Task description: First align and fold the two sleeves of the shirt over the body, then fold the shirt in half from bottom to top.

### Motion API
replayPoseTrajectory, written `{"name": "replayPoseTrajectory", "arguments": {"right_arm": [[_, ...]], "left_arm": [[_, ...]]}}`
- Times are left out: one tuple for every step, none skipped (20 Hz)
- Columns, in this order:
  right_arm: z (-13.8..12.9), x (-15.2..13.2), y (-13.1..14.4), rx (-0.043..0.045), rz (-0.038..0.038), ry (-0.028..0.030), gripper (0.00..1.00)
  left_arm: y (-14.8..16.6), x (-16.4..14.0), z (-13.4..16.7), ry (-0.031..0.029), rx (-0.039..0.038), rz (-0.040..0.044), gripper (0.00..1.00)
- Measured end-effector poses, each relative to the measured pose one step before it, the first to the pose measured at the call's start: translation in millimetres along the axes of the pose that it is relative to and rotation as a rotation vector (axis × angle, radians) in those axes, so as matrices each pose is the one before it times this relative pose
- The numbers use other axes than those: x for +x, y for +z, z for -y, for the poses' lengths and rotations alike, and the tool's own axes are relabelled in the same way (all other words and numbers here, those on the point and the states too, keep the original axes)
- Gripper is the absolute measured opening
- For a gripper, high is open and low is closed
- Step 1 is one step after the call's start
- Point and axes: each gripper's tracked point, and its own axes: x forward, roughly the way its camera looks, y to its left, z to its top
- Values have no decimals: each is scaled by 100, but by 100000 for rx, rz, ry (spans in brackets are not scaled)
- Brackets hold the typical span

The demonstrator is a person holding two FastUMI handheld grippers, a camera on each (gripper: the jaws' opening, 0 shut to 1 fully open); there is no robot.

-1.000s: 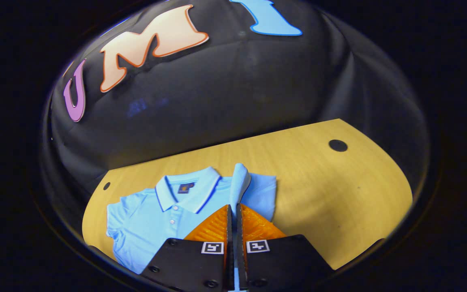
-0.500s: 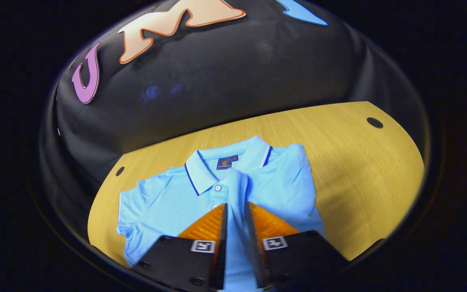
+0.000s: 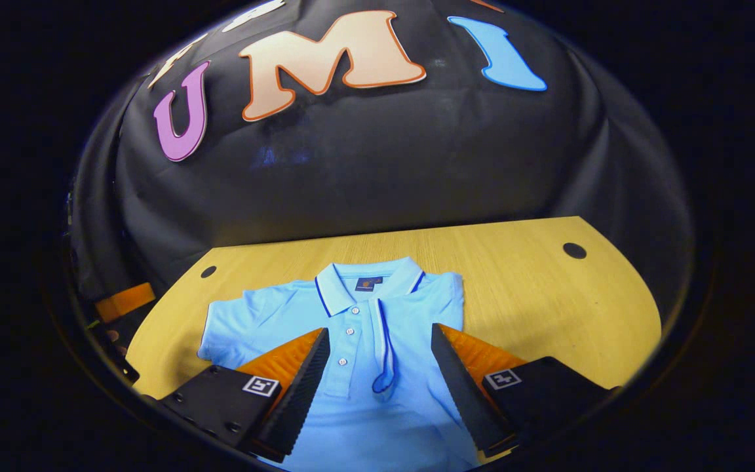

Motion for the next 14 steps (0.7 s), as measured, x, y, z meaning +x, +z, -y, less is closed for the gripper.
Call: {"name": "replayPoseTrajectory", "arguments": {"right_arm": [[723,-868,53,-2068,-100,-1270,93],[974,-780,124,-2047,928,-2174,98],[708,-714,139,-1014,861,-1443,98],[544,-882,-242,113,37,-953,98],[509,-532,-325,827,-961,-918,98],[622,-539,-437,1340,-683,-764,98],[666,-292,-385,1297,-842,-1332,98],[889,-310,-423,828,-518,-1639,93],[868,-203,-315,685,-407,-1781,98],[791,-272,-407,1062,-730,-1511,98],[592,-158,-270,1145,-818,-951,98],[637,-169,-211,928,-394,-1070,93],[541,-233,62,629,295,-900,98],[423,-153,5,277,274,-600,98]], "left_arm": [[-901,1203,265,-701,-144,-1968,97],[-704,1002,24,276,405,-1803,97],[-1053,1174,1,47,703,-1906,97],[-693,858,95,-19,1015,-1815,97],[-906,908,132,55,1465,-2328,98],[-938,786,7,337,1563,-3109,97],[-969,557,-33,871,1232,-3121,97],[-989,720,75,532,1455,-3563,97],[-944,319,258,-284,812,-3408,97],[-336,39,-20,630,479,-2094,97],[390,280,-72,-567,170,1775,99],[375,134,71,-567,-68,1273,99],[-268,-296,-228,668,639,-1349,96],[-87,-118,49,221,-568,282,96]]}}
